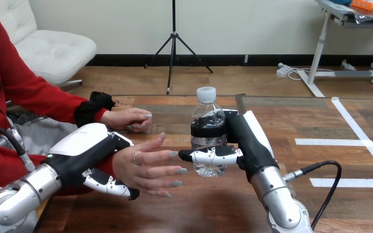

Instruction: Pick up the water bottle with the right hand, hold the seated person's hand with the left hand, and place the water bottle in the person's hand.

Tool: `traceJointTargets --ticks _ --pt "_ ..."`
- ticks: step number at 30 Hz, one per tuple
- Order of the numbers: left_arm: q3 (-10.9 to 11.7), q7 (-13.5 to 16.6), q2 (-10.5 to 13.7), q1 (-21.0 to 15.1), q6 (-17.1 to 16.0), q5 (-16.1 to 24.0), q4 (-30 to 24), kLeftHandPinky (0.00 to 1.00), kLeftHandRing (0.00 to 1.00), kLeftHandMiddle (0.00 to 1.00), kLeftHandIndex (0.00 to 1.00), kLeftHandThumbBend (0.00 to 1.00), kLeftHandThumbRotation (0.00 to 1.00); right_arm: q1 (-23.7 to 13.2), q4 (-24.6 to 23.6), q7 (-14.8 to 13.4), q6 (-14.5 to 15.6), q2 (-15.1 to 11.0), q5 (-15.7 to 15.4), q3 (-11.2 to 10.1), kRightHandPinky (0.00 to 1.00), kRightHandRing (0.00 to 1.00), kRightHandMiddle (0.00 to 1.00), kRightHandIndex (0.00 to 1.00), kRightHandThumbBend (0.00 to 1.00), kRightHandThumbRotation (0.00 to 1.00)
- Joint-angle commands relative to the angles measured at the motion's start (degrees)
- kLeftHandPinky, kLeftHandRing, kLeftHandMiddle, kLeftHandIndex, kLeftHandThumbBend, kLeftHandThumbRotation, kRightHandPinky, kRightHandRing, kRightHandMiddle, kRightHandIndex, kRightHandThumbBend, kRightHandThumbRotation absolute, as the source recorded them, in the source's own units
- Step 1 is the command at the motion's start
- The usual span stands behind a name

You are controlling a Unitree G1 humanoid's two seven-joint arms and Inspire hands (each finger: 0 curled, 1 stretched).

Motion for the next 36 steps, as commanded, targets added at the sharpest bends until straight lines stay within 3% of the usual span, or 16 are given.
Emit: traceJointTargets --ticks 1,15,24,36 --pt "1.1 1.1 -2.5 -3.7 -2.4 -1.0 -4.2 0.22 0.3 0.41 0.43 0.74 0.33 -6.5 -0.6 -1.1 -1.7 0.9 0.5 -0.5 0.22 0.29 0.42 0.47 0.89 0.0" --pt "1.2 2.6 -2.7 -4.3 -3.4 -0.4 -4.7 0.21 0.29 0.4 0.44 0.7 0.35 -7.7 2.7 -1.9 -3.3 1.4 0.2 -0.1 0.21 0.28 0.41 0.47 0.9 0.0" --pt "1.5 1.6 -2.6 -4.3 -2.9 -1.2 -7.1 0.22 0.3 0.4 0.44 0.7 0.37 -9.0 5.4 -2.9 -3.4 1.9 -0.7 0.7 0.21 0.29 0.42 0.48 0.89 0.0" --pt "1.5 1.0 -3.4 -4.5 -3.0 -1.9 -8.8 0.25 0.33 0.42 0.47 0.71 0.37 -10.9 10.8 -4.5 -5.8 2.7 -1.6 1.7 0.22 0.29 0.42 0.48 0.88 0.0"
